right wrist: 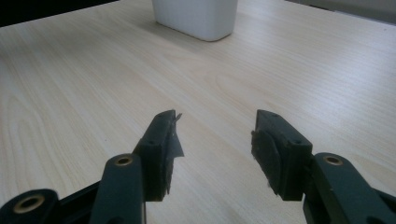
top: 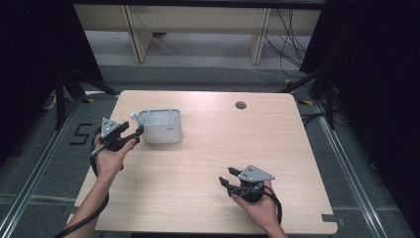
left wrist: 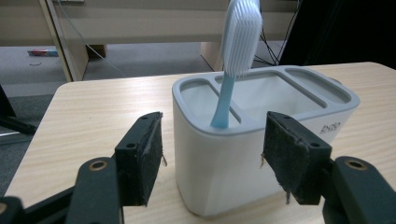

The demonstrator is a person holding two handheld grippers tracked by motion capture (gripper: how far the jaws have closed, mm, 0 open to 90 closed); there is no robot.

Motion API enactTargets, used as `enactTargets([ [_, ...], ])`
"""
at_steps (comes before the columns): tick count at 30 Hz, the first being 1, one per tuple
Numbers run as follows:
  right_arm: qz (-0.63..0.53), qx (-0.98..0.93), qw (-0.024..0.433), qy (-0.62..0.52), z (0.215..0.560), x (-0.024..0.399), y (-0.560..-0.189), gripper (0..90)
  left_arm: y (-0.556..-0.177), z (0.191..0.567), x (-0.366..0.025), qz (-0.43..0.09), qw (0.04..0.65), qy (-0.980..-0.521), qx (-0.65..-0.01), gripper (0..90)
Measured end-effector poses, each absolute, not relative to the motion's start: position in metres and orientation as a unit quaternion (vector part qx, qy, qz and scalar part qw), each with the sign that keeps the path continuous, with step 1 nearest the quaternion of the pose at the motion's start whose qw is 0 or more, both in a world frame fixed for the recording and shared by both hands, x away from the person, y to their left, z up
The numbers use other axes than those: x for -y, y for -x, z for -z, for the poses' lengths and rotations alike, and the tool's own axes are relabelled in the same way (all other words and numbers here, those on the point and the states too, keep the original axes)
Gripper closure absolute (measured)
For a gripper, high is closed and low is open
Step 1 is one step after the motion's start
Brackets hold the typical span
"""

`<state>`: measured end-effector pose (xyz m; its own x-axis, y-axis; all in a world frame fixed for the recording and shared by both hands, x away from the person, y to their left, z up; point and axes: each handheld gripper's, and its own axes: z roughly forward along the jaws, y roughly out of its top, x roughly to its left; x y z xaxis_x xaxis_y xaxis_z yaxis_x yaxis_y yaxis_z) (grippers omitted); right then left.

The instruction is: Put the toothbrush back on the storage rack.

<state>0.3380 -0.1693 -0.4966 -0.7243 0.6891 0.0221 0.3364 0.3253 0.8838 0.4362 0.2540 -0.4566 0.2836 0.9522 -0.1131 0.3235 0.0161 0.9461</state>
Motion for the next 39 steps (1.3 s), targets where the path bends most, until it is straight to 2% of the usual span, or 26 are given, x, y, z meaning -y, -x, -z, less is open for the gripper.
enactTargets([
  [2,-0.488,-0.794,0.176,-0.318,0.497,0.169,-0.339,50.0,-0.432,0.458,-0.256,-0.316,0.496,-0.628,-0.509,37.1],
  [9,-0.483,-0.792,0.195,-0.32,0.497,0.17,-0.339,50.0,-0.413,0.466,-0.26,-0.315,0.491,-0.629,-0.514,37.1],
  [10,-0.483,-0.793,0.182,-0.325,0.497,0.169,-0.338,50.0,-0.41,0.468,-0.26,-0.315,0.492,-0.628,-0.515,37.0],
  [22,-0.481,-0.794,0.18,-0.325,0.498,0.17,-0.339,50.0,-0.377,0.492,-0.258,-0.315,0.491,-0.638,-0.503,36.6],
  [32,-0.483,-0.792,0.195,-0.319,0.5,0.17,-0.34,49.9,-0.364,0.511,-0.259,-0.315,0.492,-0.643,-0.495,36.6],
  [39,-0.48,-0.792,0.178,-0.332,0.501,0.169,-0.337,49.9,-0.357,0.521,-0.256,-0.324,0.494,-0.644,-0.486,36.5],
])
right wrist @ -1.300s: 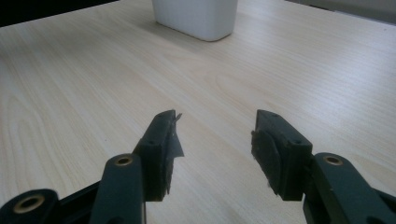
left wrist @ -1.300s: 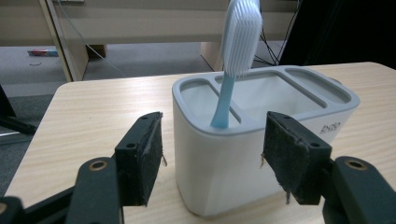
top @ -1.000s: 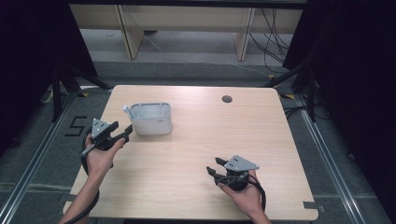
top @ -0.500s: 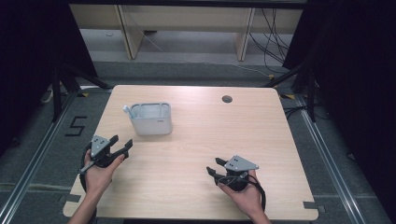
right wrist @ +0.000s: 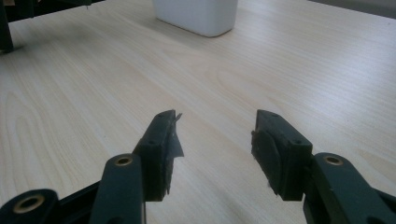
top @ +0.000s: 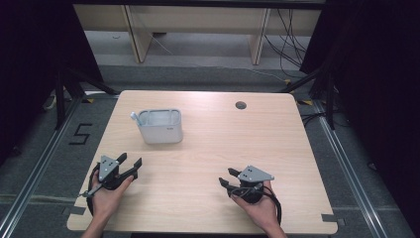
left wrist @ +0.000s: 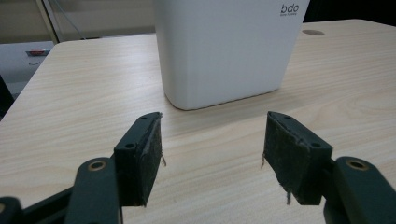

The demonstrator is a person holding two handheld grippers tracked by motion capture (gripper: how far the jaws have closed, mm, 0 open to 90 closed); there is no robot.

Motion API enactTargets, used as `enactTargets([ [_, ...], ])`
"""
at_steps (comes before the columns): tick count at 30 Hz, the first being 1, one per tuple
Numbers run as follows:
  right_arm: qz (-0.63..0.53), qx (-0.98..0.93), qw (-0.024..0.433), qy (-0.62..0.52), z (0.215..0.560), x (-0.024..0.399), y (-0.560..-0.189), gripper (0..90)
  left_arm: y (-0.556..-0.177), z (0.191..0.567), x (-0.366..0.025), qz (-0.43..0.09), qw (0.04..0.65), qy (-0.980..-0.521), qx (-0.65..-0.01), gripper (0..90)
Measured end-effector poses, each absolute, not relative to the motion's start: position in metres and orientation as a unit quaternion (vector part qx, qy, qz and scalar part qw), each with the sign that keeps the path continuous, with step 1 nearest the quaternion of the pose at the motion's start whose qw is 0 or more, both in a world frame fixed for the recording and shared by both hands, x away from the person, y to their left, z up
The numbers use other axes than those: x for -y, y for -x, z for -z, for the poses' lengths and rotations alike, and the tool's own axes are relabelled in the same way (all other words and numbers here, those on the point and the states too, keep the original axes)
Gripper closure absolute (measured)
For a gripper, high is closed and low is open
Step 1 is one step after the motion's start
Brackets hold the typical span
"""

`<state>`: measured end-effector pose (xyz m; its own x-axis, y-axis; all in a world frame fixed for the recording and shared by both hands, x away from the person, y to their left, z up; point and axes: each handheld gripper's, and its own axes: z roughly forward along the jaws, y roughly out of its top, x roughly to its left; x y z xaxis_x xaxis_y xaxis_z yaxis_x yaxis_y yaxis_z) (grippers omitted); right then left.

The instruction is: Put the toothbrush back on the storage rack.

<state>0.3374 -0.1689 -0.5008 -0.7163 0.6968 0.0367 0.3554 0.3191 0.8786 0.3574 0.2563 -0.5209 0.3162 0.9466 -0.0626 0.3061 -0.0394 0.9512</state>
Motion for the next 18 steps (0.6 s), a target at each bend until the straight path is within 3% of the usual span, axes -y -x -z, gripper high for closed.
enactTargets([
  [9,-0.487,-0.794,0.167,-0.325,0.5026,0.1691,-0.3392,50.0,-0.3518,0.5238,-0.2574,-0.336,0.503,-0.632,-0.484,36.0],
  [12,-0.481,-0.794,0.189,-0.32,0.503,0.1707,-0.3398,49.9,-0.3504,0.5245,-0.2569,-0.344,0.509,-0.624,-0.483,36.0],
  [18,-0.487,-0.795,0.166,-0.322,0.5041,0.1701,-0.3403,50.0,-0.3478,0.5249,-0.2569,-0.356,0.512,-0.615,-0.483,36.7],
])
